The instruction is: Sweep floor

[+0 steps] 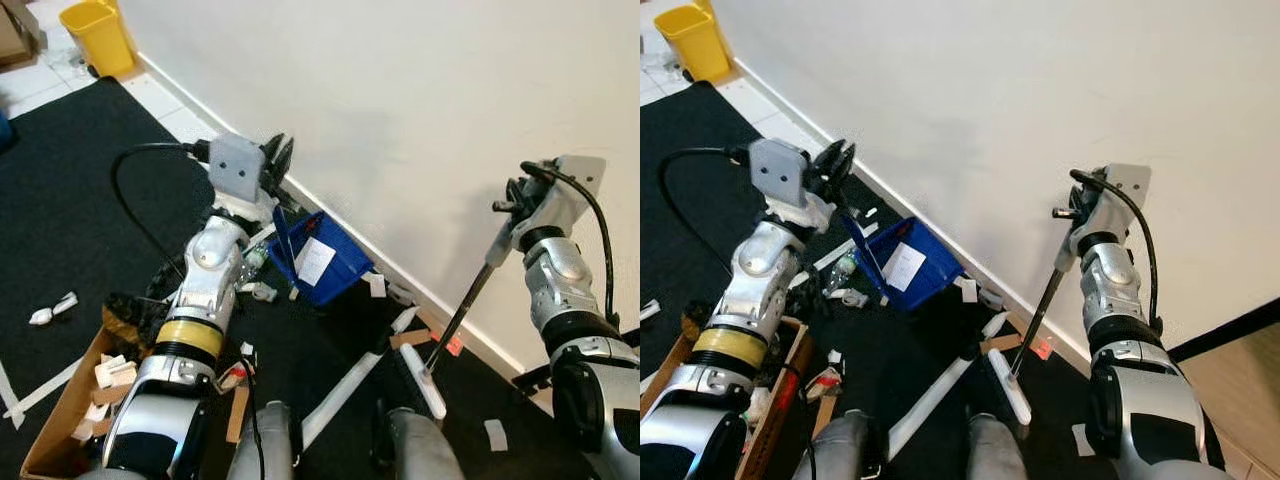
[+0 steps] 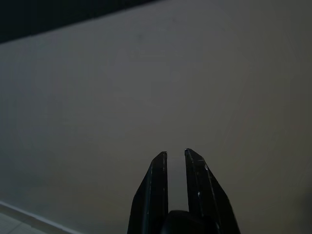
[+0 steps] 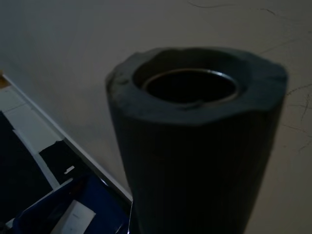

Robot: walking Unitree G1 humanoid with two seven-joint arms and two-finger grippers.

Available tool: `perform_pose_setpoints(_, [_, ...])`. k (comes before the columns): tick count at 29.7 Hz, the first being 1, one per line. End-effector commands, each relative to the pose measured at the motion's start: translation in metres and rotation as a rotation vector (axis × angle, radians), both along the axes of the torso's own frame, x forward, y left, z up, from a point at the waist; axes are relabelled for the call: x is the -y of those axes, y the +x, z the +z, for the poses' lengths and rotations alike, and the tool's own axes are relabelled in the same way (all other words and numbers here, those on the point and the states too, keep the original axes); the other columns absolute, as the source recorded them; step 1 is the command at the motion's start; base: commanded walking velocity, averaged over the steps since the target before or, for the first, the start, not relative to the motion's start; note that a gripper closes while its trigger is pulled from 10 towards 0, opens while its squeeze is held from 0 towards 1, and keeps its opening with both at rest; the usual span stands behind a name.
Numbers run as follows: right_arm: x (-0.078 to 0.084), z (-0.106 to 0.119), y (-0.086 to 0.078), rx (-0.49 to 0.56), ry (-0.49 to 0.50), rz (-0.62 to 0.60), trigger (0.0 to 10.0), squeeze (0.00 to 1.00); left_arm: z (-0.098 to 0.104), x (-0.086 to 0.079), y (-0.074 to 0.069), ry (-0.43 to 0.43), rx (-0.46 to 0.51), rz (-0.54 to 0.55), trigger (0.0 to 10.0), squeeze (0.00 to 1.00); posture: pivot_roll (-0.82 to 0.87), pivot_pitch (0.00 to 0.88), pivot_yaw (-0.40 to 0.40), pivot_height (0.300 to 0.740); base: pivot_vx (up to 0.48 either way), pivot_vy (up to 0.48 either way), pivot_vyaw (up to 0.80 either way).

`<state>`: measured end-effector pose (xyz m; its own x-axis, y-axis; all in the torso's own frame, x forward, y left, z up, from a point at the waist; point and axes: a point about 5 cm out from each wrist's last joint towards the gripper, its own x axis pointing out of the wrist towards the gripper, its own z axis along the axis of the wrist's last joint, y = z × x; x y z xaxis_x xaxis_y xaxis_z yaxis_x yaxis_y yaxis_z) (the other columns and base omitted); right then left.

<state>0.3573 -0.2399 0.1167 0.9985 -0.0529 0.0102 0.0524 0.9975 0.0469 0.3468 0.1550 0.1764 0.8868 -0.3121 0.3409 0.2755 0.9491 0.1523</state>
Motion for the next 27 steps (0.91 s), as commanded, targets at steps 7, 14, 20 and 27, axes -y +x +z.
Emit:
perform_pose_setpoints(7, [-0.005, -0.006, -0.001, -0.03, -0.008, 0.02, 10.0, 0.0, 0.055, -0.043, 0.008, -0.054, 0.201, 0.226, 10.0, 0.0, 0.17, 0.0, -0.072, 0.74, 0.0, 0.0, 0.0])
perform_pose_setpoints(14, [-0.005, -0.01, -0.002, -0.045, -0.006, 0.03, 10.0, 0.0, 0.086, -0.068, 0.003, -0.068, 0.293, 0.297, 10.0, 0.0, 0.17, 0.001, -0.068, 0.74, 0.0, 0.0, 0.0])
perform_pose_setpoints(20, [-0.004, -0.014, -0.004, -0.075, -0.02, 0.031, 10.0, 0.0, 0.094, -0.088, -0.007, -0.037, 0.316, 0.371, 10.0, 0.0, 0.19, 0.013, -0.078, 0.74, 0.0, 0.0, 0.0])
perform_pose_setpoints(27, [-0.005, -0.018, -0.004, -0.109, -0.032, 0.042, 10.0, 0.0, 0.094, -0.121, -0.024, 0.002, 0.304, 0.475, 10.0, 0.0, 0.22, 0.032, -0.093, 0.74, 0.0, 0.0, 0.0])
